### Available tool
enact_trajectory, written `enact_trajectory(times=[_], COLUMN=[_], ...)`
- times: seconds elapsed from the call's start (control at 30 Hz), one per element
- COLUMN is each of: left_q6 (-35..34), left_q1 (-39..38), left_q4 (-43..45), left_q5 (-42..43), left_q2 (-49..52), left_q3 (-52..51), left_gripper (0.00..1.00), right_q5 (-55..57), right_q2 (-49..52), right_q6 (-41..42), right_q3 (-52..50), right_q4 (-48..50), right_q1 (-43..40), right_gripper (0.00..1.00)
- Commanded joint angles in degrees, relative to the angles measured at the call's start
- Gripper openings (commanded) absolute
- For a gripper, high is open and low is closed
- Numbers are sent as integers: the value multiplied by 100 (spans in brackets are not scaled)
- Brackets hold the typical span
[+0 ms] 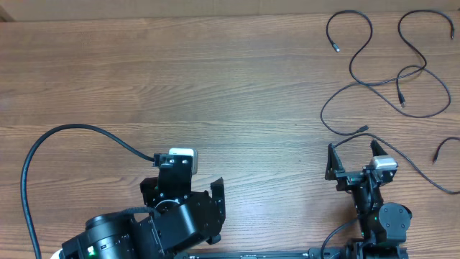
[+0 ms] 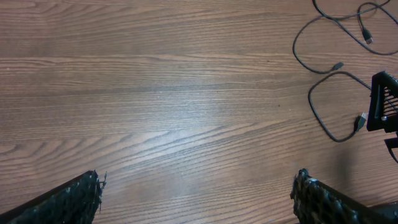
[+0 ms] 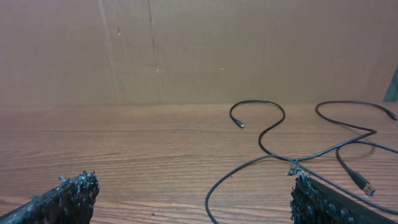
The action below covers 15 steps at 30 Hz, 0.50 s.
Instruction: Untangle cables
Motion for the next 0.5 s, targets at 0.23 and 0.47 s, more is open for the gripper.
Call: enact_trajectory(times=[0.23,0.47], left_q6=[-79,-79], left_q1=[-33,-33], left_q4=[4,4], left_q5=[-61,-61], left_q2=[-2,-2], left_q3=[-26,-26], left_gripper=[100,99], right_q5=[79,79], right_q2=[-63,-63], right_q6=[-9,-9], right_q3=[-57,-57], right_q4=[39,39], right_q1=[105,105], right_gripper=[100,100])
